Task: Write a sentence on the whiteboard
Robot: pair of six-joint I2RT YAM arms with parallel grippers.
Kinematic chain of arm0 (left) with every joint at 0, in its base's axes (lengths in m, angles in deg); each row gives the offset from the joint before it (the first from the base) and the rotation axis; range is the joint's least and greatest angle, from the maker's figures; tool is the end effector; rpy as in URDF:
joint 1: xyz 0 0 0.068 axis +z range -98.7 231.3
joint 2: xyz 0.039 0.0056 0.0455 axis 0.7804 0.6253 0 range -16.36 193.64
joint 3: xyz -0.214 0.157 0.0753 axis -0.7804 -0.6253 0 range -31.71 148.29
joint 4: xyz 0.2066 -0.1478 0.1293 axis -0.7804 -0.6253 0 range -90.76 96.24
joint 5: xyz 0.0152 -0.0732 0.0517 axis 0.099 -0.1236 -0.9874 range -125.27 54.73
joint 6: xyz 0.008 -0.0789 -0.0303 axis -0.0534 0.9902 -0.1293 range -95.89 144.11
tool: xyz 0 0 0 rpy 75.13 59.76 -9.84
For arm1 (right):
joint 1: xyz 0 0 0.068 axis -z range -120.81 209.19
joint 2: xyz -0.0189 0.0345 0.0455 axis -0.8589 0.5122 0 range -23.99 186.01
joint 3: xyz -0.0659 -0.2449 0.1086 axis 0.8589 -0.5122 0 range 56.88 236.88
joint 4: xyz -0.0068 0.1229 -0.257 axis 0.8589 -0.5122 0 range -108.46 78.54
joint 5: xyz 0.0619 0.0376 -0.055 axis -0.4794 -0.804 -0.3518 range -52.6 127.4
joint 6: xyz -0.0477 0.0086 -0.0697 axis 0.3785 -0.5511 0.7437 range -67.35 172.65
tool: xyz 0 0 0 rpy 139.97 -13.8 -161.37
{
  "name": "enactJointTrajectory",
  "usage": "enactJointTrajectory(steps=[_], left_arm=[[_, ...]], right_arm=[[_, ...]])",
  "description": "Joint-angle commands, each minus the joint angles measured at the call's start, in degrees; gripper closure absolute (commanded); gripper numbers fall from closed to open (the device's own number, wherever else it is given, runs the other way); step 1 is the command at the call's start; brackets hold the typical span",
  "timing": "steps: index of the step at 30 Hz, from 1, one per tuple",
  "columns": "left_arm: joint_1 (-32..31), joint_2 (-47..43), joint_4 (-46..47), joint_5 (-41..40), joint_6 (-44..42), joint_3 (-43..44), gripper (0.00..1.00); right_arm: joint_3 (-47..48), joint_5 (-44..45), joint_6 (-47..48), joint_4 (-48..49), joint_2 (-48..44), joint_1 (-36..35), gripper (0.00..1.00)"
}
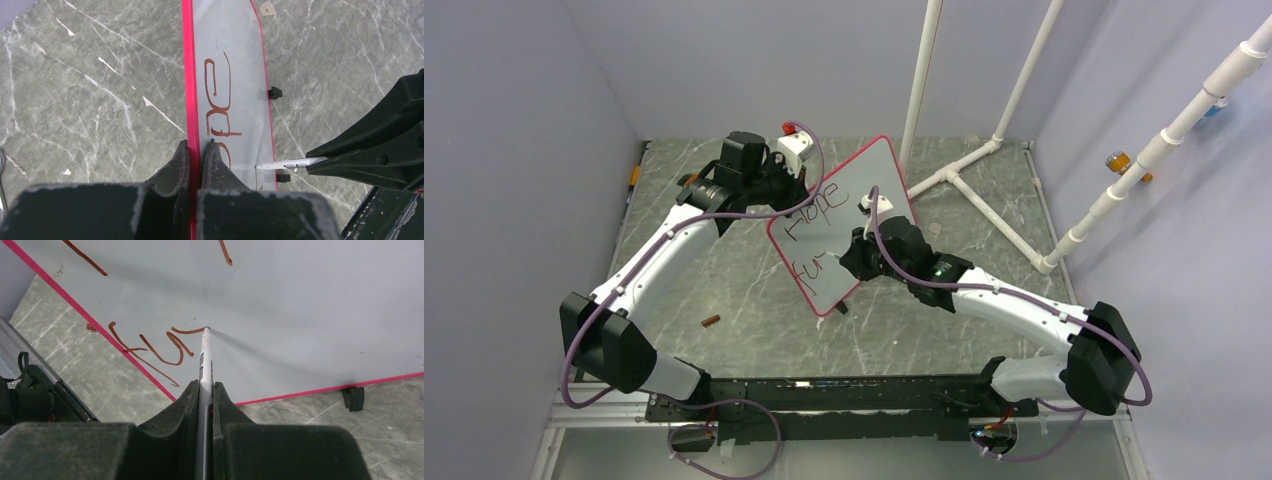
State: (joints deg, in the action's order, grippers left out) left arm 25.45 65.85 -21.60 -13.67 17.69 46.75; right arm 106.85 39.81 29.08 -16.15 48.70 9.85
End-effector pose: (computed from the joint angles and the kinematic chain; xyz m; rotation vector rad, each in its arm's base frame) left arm 0.3294 -0.1901 0.3453 0.8082 1.9783 -0.6002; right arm 0.2269 0.2593 0.2513 -0.4492 2.0854 0.7345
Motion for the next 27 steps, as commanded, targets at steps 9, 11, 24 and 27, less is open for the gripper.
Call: enactJointTrajectory(steps=[9,11,24,27], left_arm=[[-0.4,-0.1,-3.7,-3.3,-6.5,-0.5,1.00],[-0.4,-0.2,-3.7,-3.4,-6.5,-0.5,1.00],[-0.4,-0.2,-3.7,-3.5,-6.5,-0.5,1.00],[-0.4,-0.3,-3.6,-3.5,-6.6,-0.5,1.00]], right_arm=[[4.3,-6.1,2.0,4.4,0.9,0.2,1.00],[4.4,-6.4,2.1,4.4,1.5,-0.1,1.00],[-0.7,-5.6,0.1,4.4,2.1,-0.2,1.00],[-2.2,-3.8,0.1,3.7,1.3,-0.1,1.00]])
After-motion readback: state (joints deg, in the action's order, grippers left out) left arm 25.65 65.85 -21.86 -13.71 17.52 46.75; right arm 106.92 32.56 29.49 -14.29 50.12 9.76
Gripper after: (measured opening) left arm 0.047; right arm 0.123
